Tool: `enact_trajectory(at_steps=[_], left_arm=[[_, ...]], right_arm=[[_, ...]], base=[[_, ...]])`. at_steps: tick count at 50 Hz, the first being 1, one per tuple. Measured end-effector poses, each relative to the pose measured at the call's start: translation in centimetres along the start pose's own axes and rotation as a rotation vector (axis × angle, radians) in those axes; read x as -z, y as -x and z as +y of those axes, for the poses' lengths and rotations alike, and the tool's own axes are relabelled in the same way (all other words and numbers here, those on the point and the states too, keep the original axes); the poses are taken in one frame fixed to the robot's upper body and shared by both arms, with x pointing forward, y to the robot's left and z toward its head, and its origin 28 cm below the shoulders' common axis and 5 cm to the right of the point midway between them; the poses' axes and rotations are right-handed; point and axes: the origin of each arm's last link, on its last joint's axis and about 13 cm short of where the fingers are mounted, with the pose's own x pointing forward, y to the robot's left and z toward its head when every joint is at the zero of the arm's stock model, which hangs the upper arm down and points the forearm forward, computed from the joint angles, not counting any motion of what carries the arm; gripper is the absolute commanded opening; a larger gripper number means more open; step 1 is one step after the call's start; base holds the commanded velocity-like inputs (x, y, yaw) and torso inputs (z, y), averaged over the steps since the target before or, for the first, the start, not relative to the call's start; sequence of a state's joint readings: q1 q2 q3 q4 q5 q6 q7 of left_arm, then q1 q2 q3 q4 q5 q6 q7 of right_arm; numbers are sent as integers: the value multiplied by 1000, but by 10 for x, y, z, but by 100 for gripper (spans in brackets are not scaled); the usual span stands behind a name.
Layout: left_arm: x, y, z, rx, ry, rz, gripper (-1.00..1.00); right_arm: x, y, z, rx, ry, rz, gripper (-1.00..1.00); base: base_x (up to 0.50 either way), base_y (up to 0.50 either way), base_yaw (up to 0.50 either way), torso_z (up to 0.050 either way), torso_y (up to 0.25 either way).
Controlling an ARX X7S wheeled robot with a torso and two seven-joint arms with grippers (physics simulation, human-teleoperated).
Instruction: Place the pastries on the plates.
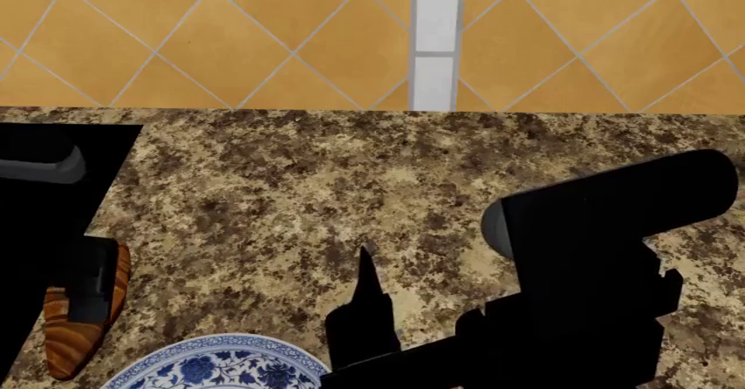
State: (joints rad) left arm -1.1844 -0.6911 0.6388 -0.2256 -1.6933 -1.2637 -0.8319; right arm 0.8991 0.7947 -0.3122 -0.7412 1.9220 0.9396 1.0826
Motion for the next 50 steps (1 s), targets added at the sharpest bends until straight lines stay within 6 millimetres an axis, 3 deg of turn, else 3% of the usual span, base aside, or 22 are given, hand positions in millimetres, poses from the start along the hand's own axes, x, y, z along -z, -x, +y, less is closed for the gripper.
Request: enact_trajectory(at_steps=[50], left_arm=[[11, -19, -3, 26, 40, 41, 100]], right_arm=[[0, 5, 2, -8, -8, 12, 100]], base=[[0, 0, 0, 0, 0]])
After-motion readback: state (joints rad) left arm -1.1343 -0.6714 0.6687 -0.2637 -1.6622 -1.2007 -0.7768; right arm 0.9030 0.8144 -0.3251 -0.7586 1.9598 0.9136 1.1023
